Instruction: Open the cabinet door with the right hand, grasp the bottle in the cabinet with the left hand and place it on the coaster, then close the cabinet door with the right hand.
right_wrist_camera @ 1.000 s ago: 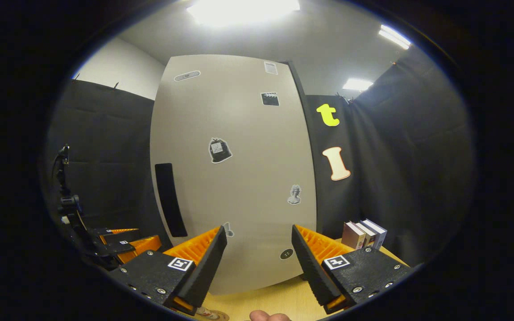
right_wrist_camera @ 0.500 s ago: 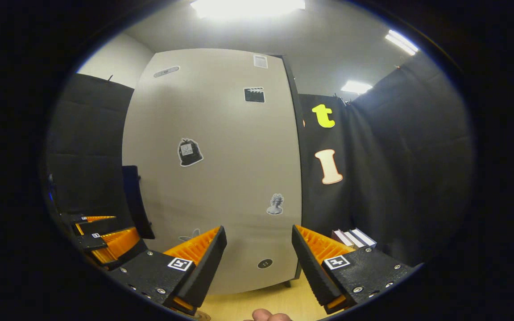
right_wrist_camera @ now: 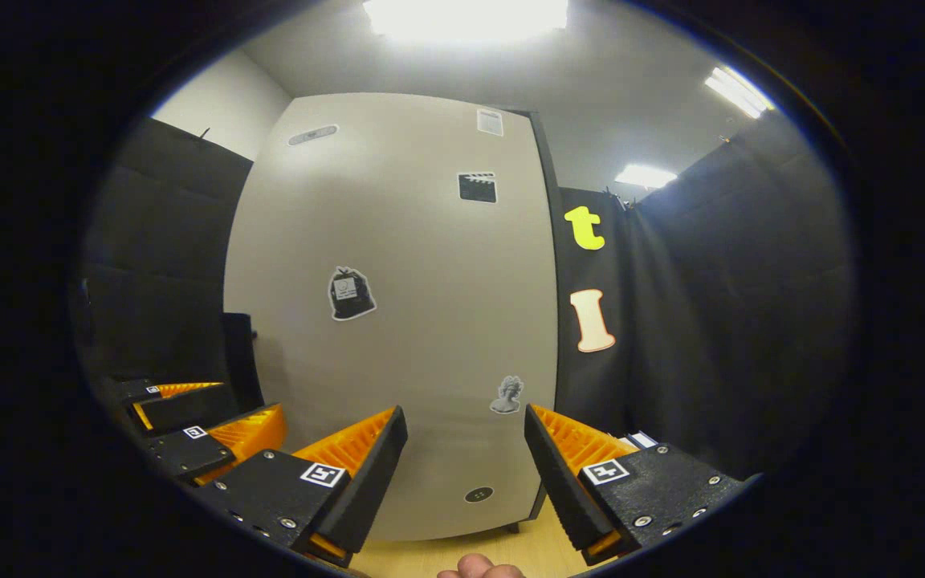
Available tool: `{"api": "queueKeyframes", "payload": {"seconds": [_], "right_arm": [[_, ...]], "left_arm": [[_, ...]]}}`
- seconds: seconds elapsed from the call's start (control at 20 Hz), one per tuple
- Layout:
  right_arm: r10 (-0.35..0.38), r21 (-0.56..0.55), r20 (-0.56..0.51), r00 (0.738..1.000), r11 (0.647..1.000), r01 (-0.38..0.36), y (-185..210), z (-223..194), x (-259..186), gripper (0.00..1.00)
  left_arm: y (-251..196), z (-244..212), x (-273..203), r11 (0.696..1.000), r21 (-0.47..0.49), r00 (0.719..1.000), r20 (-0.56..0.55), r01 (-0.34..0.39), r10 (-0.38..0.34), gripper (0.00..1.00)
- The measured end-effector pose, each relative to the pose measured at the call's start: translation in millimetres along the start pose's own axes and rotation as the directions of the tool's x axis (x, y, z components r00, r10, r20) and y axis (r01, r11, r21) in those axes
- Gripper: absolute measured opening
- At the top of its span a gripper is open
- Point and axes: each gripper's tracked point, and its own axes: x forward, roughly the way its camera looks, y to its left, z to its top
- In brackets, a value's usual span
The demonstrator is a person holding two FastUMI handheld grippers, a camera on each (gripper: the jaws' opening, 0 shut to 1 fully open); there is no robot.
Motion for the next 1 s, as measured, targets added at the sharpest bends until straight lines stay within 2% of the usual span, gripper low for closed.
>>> {"api": "queueKeyframes", "payload": {"seconds": [0.05, 0.4, 0.5, 0.55, 0.75, 1.0], "right_arm": [[0.007, -0.001, 0.001, 1.0, 1.0, -0.007, 0.6, -1.4, 2.1, 0.92], [0.004, 0.014, -0.04, 0.999, 1.0, -0.004, 3.6, -10.2, -6.7, 0.92], [0.004, 0.004, -0.032, 0.999, 1.0, -0.004, 3.3, -18.8, -15.2, 0.92], [0.0, -0.001, -0.028, 1.0, 1.0, 0.0, 3.0, -14.3, -16.8, 0.92], [0.001, -0.009, -0.027, 1.0, 1.0, -0.001, 3.8, -14.6, -18.9, 0.92], [0.011, -0.012, -0.028, 1.0, 1.0, -0.011, 5.2, -16.1, -22.2, 0.92]], "left_arm": [[-4.2, 2.0, -2.2, 1.0, 0.005, 1.0, -0.002, 0.002, -0.002, 0.78], [-9.0, -6.2, -8.7, 1.0, -0.006, 1.0, -0.028, 0.0, 0.0, 0.78], [-10.9, -3.7, -10.9, 1.0, 0.002, 0.999, -0.031, -0.006, 0.006, 0.82], [-10.8, -4.7, -11.7, 1.0, 0.004, 0.999, -0.031, -0.006, 0.006, 0.78], [-11.7, -10.0, -13.0, 1.0, -0.016, 0.999, -0.049, -0.009, 0.009, 0.78], [-7.9, 0.2, -17.0, 1.0, 0.023, 0.999, -0.027, -0.021, 0.022, 0.78]]}}
